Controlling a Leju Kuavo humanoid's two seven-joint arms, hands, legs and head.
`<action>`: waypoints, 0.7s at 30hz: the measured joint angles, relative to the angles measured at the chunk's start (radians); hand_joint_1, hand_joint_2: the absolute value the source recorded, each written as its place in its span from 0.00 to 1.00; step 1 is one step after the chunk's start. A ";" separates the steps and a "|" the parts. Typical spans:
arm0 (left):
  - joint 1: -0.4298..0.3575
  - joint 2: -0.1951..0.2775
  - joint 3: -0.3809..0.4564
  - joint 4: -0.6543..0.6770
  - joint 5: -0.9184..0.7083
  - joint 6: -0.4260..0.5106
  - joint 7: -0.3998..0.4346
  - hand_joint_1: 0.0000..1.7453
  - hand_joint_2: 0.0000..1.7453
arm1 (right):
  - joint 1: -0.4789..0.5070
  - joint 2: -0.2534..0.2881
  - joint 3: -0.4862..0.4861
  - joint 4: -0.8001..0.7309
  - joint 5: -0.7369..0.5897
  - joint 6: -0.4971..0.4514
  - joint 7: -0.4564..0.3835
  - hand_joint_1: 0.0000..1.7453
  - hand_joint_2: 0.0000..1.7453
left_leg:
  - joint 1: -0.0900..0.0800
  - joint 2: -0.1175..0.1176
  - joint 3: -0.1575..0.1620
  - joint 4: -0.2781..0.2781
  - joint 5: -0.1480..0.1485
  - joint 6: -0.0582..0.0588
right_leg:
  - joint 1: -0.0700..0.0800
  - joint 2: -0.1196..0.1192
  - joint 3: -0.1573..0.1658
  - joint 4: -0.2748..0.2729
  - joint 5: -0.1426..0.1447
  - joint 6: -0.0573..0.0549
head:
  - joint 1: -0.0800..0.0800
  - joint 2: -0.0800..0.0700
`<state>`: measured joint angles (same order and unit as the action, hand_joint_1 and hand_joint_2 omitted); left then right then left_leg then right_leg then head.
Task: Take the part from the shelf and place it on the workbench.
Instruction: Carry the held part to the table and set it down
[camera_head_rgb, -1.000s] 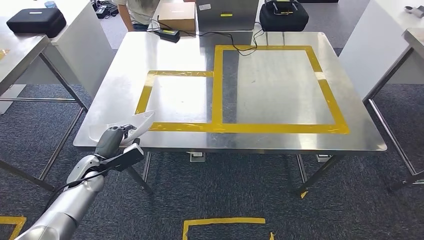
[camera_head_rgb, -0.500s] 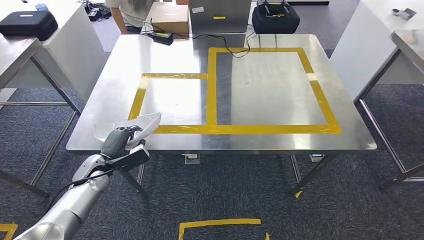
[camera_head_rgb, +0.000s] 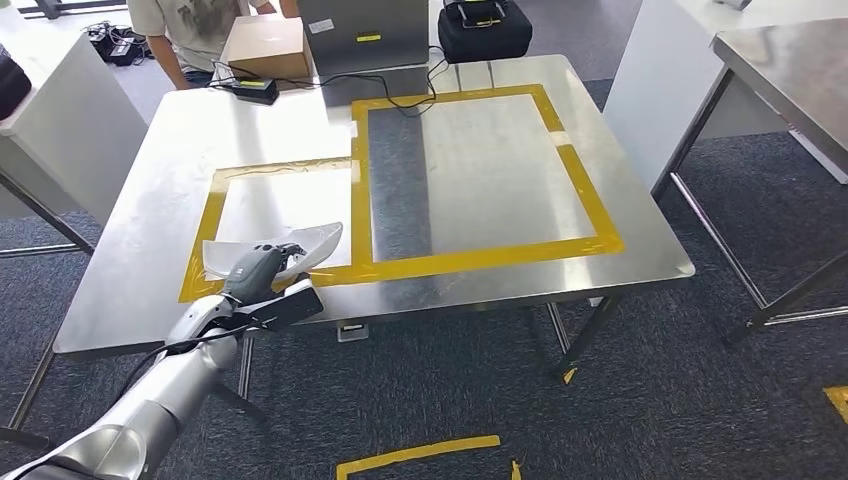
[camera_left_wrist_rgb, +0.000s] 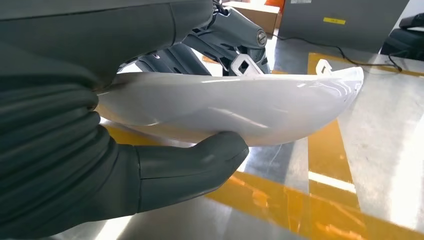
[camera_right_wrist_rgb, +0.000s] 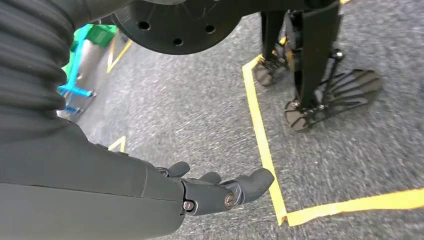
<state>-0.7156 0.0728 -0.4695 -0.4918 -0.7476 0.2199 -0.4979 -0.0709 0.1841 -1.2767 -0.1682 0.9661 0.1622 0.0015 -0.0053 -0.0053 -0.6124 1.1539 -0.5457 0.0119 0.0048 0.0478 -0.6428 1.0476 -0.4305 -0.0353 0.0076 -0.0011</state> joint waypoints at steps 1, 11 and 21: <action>-0.012 0.000 -0.001 0.011 -0.006 0.004 0.008 1.00 1.00 | -0.001 0.001 -0.002 0.000 -0.002 -0.002 -0.001 0.00 1.00 | -0.006 -0.003 0.017 -0.057 0.030 0.011 | 0.003 0.004 0.002 0.000 -0.001 0.001 | 0.000 0.000; -0.060 0.001 -0.019 0.086 -0.049 0.027 0.057 1.00 1.00 | -0.001 -0.003 -0.012 0.000 -0.002 -0.004 0.000 0.00 1.00 | -0.012 -0.008 0.038 -0.121 0.063 -0.009 | 0.002 0.006 0.004 -0.008 0.001 0.012 | 0.001 0.000; -0.116 0.073 -0.063 0.174 -0.208 0.079 0.232 1.00 1.00 | -0.001 -0.012 -0.012 0.000 0.014 -0.001 0.002 0.00 1.00 | -0.012 -0.007 0.039 -0.120 0.061 -0.005 | 0.003 0.006 0.004 -0.011 0.002 0.014 | 0.001 0.000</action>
<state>-0.8320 0.1456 -0.5325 -0.3183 -0.9555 0.2987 -0.2662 -0.0717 0.1721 -1.2890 -0.1682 0.9798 0.1613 0.0034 -0.0174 -0.0124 -0.5736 1.0336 -0.4849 0.0067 0.0075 0.0535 -0.6384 1.0369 -0.4286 -0.0208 0.0084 -0.0011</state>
